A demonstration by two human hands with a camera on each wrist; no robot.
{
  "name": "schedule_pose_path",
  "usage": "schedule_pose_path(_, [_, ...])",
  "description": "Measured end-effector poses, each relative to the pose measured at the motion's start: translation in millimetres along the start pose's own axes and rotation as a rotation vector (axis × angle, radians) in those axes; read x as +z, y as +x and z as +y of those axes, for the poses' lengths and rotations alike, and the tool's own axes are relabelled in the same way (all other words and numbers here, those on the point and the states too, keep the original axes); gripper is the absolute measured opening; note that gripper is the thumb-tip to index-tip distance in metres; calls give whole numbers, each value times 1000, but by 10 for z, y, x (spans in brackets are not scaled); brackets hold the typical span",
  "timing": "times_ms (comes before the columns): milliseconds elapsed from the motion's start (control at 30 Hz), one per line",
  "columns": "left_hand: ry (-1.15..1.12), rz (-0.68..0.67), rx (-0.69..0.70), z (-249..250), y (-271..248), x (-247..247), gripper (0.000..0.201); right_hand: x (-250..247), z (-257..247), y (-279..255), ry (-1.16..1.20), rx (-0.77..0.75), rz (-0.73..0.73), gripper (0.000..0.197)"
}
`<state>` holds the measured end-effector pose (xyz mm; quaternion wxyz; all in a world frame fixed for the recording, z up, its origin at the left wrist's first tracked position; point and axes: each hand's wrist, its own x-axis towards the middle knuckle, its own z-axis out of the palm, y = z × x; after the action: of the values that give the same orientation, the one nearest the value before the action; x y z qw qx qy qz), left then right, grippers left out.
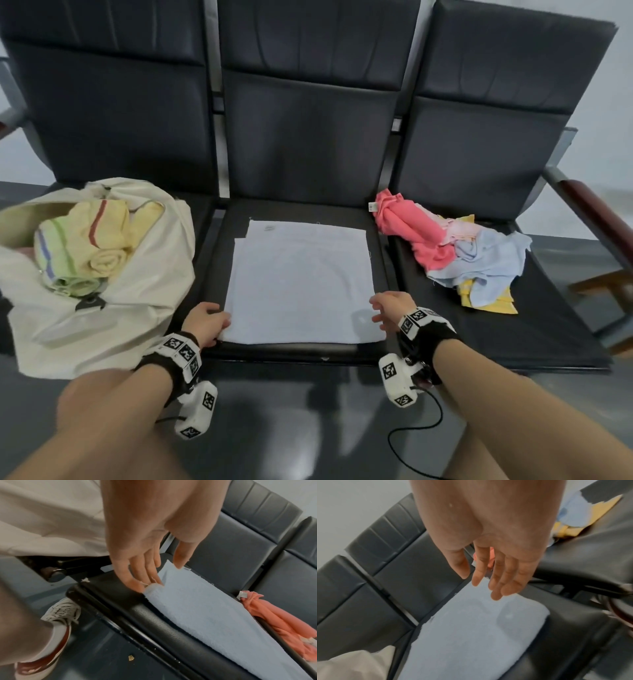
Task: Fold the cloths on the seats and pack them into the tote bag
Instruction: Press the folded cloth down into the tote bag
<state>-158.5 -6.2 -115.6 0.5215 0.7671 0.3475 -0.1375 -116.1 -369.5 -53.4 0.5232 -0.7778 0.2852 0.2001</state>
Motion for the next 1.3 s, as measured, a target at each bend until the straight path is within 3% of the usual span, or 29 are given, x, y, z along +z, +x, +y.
schedule_pose_path(167, [174,17,65,-96,151,51,41,505,-559,-23,-164,-142,-97,8])
schedule_pose_path(367, [261,-13,128,-146,262,12,9,1366,-1070,152,-334,-280,-158,13])
schedule_pose_path(433, [289,-11,153,-158,262,-14,15,1666,-1167,254,-372,-297,-157,14])
schedule_pose_path(600, [572,-26,284,-12,147,-33,12,2308,-1396,596,-504,-344,-80,19])
schedule_pose_path(767, [787,-82,316,41,170,-94,15,2750,-1634,919,-727,-410,43,30])
schedule_pose_path(833, [809,-87,317,67,158,-115,16,2898,-1707,1030,-773,-397,72,45])
schedule_pose_path(967, [822,-122,301,92,150,-144,30,3139,-1734,1099,-877,-376,70,49])
schedule_pose_path(1200, [770,-184,307,6,155,-161,31,3339,-1736,1204,-862,-377,81,19])
schedule_pose_path(1300, [619,-212,351,-31,211,-194,30,3378,-1764,1174,-848,-394,28,18])
